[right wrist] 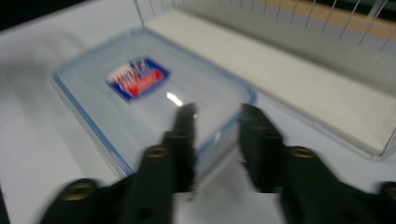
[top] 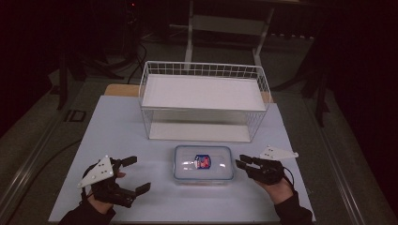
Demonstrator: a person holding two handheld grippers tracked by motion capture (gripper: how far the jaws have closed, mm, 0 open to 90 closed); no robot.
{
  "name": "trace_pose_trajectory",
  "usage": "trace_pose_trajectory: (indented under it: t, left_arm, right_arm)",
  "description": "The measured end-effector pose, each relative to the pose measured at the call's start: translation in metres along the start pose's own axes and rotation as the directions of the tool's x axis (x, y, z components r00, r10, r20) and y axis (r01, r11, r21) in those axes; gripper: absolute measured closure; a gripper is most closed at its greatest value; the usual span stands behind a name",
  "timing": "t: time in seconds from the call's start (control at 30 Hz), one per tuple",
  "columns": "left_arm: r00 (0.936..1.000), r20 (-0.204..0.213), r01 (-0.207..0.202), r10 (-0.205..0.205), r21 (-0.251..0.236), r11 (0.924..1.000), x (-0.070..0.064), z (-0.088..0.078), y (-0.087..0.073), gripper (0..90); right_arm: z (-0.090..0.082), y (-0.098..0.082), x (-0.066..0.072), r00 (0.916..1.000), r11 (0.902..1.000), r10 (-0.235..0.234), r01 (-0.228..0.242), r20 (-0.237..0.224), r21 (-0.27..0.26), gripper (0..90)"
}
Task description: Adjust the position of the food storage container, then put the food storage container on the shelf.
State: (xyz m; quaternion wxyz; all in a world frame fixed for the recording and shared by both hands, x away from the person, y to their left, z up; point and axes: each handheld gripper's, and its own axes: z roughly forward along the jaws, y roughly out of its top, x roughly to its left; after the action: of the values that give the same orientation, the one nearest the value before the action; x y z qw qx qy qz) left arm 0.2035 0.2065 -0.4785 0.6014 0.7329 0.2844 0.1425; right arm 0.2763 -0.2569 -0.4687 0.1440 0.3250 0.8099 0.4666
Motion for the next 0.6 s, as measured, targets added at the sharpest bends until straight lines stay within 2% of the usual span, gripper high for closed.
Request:
trace_pose_trajectory:
  t: [0.03,0.1,0.13,0.17,0.2,0.23,0.33,0.4,0.5,0.57,0.6]
  left_arm:
    - [1.0,-0.002,0.0,0.0,0.002,1.0,-0.001,0.001,0.001,0.3]
    - [0.9999,-0.012,0.0,0.0,0.015,0.9999,-0.003,0.002,0.003,0.3]
    - [0.9999,-0.012,0.0,0.0,0.015,0.9999,-0.003,0.002,0.003,0.3]
    - [0.9998,-0.02,-0.001,0.002,0.035,0.9994,-0.005,0.005,0.008,0.3]
    - [0.9998,-0.02,0.0,0.0,0.039,0.9992,-0.006,0.006,0.011,0.3]
    - [0.9998,-0.018,0.001,0.0,0.041,0.9992,-0.007,0.007,0.013,0.3]
    - [0.9999,-0.011,0.004,-0.004,0.051,0.9987,-0.009,0.01,0.022,0.3]
    - [0.9999,-0.001,0.015,-0.015,0.051,0.9986,-0.008,0.013,0.027,0.3]
    - [0.9995,0.005,0.029,-0.03,0.071,0.9971,-0.007,0.018,0.035,0.3]
    - [0.9993,0.003,0.036,-0.037,0.09,0.9953,-0.005,0.022,0.041,0.3]
    - [0.9991,0.001,0.043,-0.043,0.096,0.9945,-0.004,0.024,0.043,0.3]
  right_arm:
    - [-0.004,0.002,0.002,1.0,0.9996,0.0,0.0,-0.005,-0.028,52.9]
    - [-0.008,0.005,0.005,0.9999,0.998,0.005,-0.006,-0.015,-0.063,43.4]
    - [-0.008,0.005,0.005,0.9999,0.998,0.005,-0.006,-0.015,-0.063,43.4]
    - [-0.01,0.007,0.006,0.9996,0.9962,0.005,-0.008,-0.029,-0.087,37.1]
    - [-0.014,0.01,0.009,0.9965,0.9925,-0.006,-0.004,-0.084,-0.123,18.0]
    - [-0.015,0.011,0.011,0.9965,0.9914,-0.024,0.013,-0.08,-0.13,14.5]
    - [-0.019,0.014,0.015,0.9953,0.9873,-0.039,0.025,-0.089,-0.157,12.0]
    - [-0.022,0.014,0.019,0.9949,0.9764,-0.099,0.093,-0.02,-0.195,13.5]
    - [-0.025,0.017,0.022,0.9883,0.9669,-0.151,0.152,0.018,-0.205,14.3]
    - [-0.027,0.02,0.023,0.9865,0.9627,-0.164,0.16,0.001,-0.218,15.1]
    - [-0.027,0.021,0.022,0.9844,0.9564,-0.176,0.169,-0.007,-0.238,15.4]
